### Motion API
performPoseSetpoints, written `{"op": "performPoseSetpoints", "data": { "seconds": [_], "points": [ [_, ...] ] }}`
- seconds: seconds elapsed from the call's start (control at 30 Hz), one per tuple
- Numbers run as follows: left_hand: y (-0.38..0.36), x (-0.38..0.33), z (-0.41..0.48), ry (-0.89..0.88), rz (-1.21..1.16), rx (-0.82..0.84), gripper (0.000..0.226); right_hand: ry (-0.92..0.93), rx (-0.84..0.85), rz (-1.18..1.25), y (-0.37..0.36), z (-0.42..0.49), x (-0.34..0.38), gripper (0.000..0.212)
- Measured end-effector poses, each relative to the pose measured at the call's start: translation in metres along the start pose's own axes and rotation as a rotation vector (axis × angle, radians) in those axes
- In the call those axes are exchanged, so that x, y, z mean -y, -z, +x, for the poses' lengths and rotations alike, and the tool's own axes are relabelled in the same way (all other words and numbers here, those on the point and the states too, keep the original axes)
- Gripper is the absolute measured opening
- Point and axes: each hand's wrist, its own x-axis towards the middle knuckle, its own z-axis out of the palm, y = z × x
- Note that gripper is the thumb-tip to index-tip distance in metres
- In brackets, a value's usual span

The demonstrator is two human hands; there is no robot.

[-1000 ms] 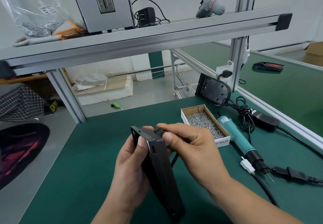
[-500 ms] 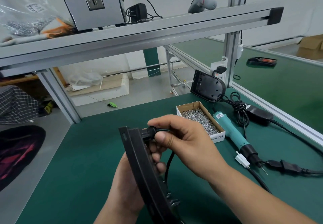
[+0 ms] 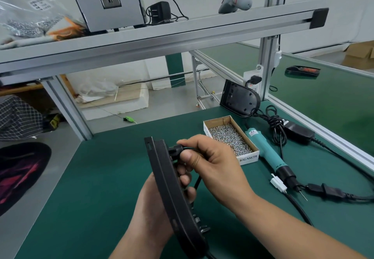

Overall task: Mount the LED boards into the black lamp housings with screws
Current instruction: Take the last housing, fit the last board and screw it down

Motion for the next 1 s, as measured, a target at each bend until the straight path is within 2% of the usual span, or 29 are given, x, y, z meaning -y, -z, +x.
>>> {"op": "performPoseSetpoints", "data": {
  "seconds": [0.07, 0.2, 0.3, 0.57, 0.73, 0.9, 1.0],
  "points": [
    [-0.002, 0.0, 0.003, 0.025, -0.068, 0.012, 0.022, -0.014, -0.002, 0.011, 0.003, 0.003, -0.002, 0.014],
    [-0.001, 0.001, 0.007, 0.043, -0.198, -0.022, 0.014, -0.009, 0.037, -0.157, 0.015, 0.014, -0.006, 0.021],
    [-0.001, -0.001, 0.005, 0.078, -0.243, 0.04, 0.021, -0.022, 0.092, -0.136, 0.018, 0.017, -0.004, 0.023],
    [-0.004, -0.003, 0.004, 0.117, -0.221, 0.08, 0.025, 0.011, 0.123, -0.2, 0.024, 0.02, -0.005, 0.021],
    [0.002, -0.006, 0.004, 0.17, -0.214, 0.141, 0.044, 0.057, 0.145, -0.264, 0.025, 0.02, -0.002, 0.035],
    [0.003, -0.002, 0.007, 0.112, -0.181, 0.096, 0.022, 0.016, 0.092, -0.221, 0.021, 0.02, -0.004, 0.025],
    [-0.001, -0.001, 0.006, 0.052, -0.118, 0.093, 0.021, -0.002, 0.09, -0.18, 0.019, 0.019, -0.005, 0.022]
  ]
}}
